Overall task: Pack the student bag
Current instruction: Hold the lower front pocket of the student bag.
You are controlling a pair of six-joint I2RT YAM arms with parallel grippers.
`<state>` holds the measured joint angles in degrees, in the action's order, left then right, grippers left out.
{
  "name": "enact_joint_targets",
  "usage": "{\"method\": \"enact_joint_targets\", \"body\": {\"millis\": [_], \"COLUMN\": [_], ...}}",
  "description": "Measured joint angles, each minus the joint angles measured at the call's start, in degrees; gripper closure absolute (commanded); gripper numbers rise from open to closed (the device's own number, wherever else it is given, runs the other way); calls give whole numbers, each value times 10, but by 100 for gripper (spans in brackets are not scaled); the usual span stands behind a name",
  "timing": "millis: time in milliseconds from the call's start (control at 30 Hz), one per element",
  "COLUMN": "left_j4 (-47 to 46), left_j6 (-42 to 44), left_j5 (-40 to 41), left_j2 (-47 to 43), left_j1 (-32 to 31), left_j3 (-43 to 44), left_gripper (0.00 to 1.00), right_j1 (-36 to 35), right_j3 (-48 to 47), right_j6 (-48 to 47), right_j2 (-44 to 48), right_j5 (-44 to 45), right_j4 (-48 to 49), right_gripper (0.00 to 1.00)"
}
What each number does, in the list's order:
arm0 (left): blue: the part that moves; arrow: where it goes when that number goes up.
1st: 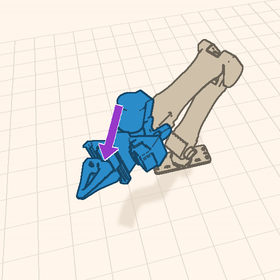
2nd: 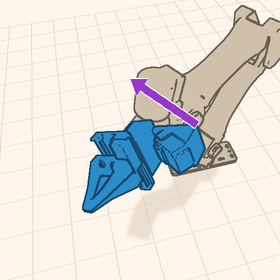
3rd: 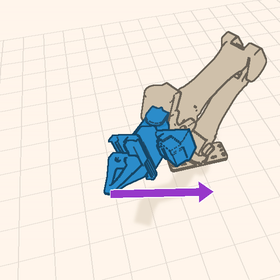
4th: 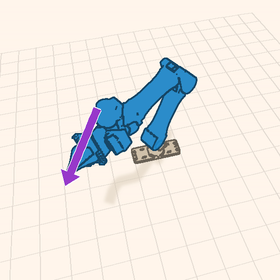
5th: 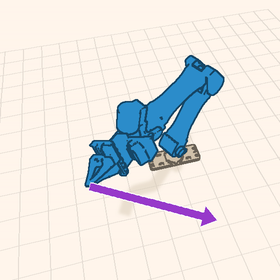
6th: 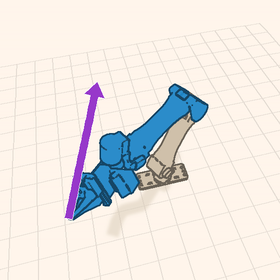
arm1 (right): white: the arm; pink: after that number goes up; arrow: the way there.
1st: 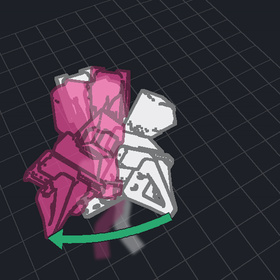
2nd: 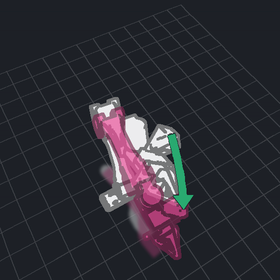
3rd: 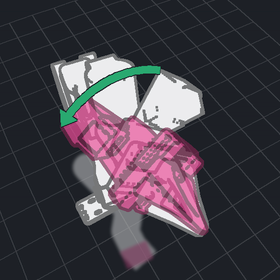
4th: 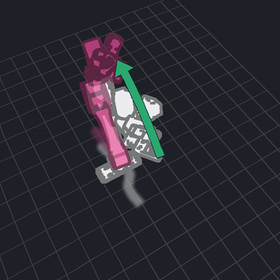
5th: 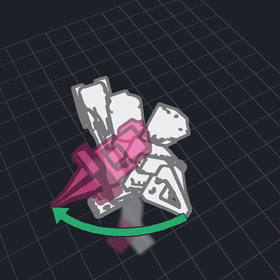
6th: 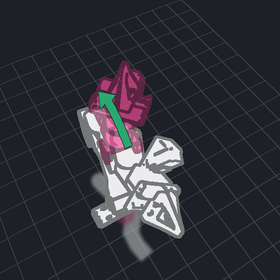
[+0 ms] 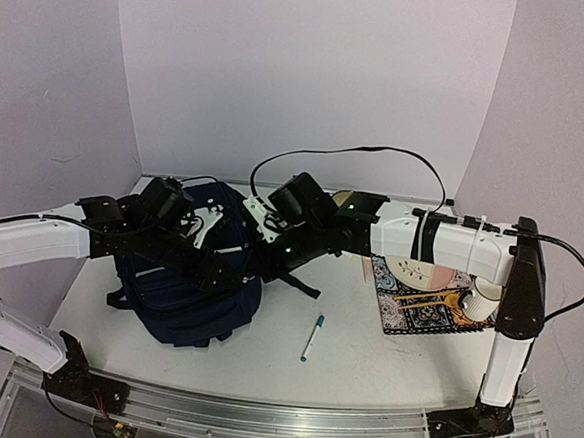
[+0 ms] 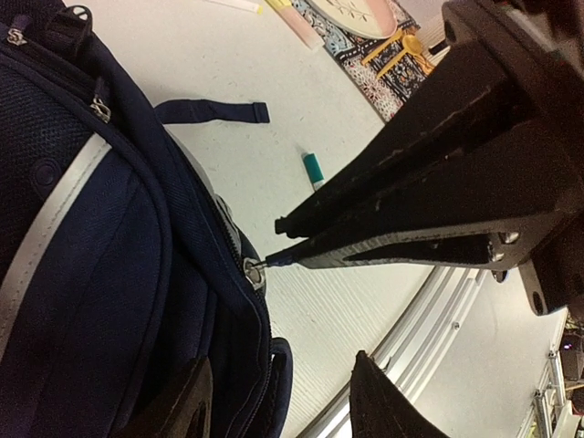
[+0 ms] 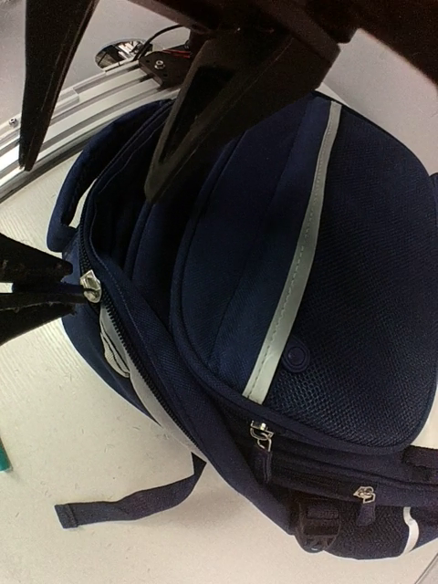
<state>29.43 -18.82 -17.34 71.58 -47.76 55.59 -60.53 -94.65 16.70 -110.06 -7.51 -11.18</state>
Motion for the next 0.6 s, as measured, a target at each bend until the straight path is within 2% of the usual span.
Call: {"method": "enact_joint_targets", "body": {"millis": [200, 333, 433, 600], "left_j4": [-2, -5, -8, -9], "left_j6": [2, 5, 4, 0], "left_j5": [2, 20, 44, 99], "left_j2": [25, 51, 69, 73], "left_j1": [-27, -45, -52, -56], "left_j3": [0, 0, 0, 0], "left_gripper": [48, 53, 62, 87], "right_j1": [0, 0, 0, 0], "right_j3": [0, 0, 0, 0], "right_j6": [3, 6, 7, 7], "right_j2": [0, 0, 0, 0], "right_j5": [2, 3, 4, 7], "right_j4": [0, 0, -1, -3], "right_gripper": [100, 100, 100, 100]}}
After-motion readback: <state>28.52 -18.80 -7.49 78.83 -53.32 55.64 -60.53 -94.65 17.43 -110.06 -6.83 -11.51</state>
